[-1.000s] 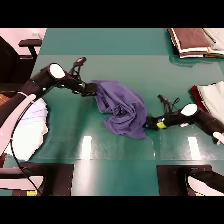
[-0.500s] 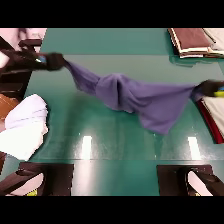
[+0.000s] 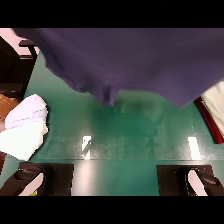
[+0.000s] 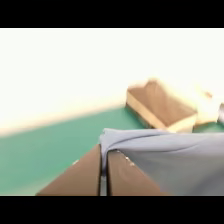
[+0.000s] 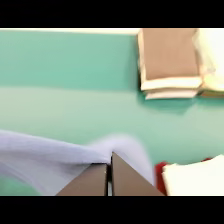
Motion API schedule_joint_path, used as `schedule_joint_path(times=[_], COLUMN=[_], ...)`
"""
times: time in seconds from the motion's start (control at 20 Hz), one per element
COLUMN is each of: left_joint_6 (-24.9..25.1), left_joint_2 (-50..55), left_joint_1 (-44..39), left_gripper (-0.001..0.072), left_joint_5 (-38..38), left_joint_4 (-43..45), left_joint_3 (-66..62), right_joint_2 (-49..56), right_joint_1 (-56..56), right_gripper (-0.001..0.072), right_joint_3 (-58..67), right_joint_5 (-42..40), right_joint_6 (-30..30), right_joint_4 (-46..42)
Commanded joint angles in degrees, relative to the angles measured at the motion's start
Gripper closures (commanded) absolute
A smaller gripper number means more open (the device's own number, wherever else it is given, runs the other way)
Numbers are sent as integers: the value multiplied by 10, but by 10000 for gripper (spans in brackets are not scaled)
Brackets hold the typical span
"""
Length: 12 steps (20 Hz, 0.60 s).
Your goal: Fold the shirts.
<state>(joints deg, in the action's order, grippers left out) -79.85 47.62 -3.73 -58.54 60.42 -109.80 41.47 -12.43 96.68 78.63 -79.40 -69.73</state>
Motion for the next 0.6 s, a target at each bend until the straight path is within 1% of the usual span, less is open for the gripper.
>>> schedule_joint_path(times=[0.0,0.1,0.25,0.4,0.45,0.55], left_joint_6=[15,23,10,-2,-11,-12], left_joint_2=[-8,-2,39,135,180,276], left_joint_1=[1,1,1,1,1,1], left_gripper=[683,683,682,682,682,681], left_joint_5=[8,15,0,-49,-70,-104], left_joint_4=[7,34,89,98,97,95], left_joint_3=[-95,-92,-49,-13,-5,-2], right_joint_2=[29,67,138,211,238,291], right_joint_1=[-31,-32,0,65,92,139], right_gripper=[700,700,700,700,700,700], right_joint_3=[102,152,200,156,125,64], right_joint_5=[75,122,175,195,195,189], right_joint_6=[-1,-8,-52,-101,-109,-127], right_joint_4=[-4,-3,-5,-34,-61,-116])
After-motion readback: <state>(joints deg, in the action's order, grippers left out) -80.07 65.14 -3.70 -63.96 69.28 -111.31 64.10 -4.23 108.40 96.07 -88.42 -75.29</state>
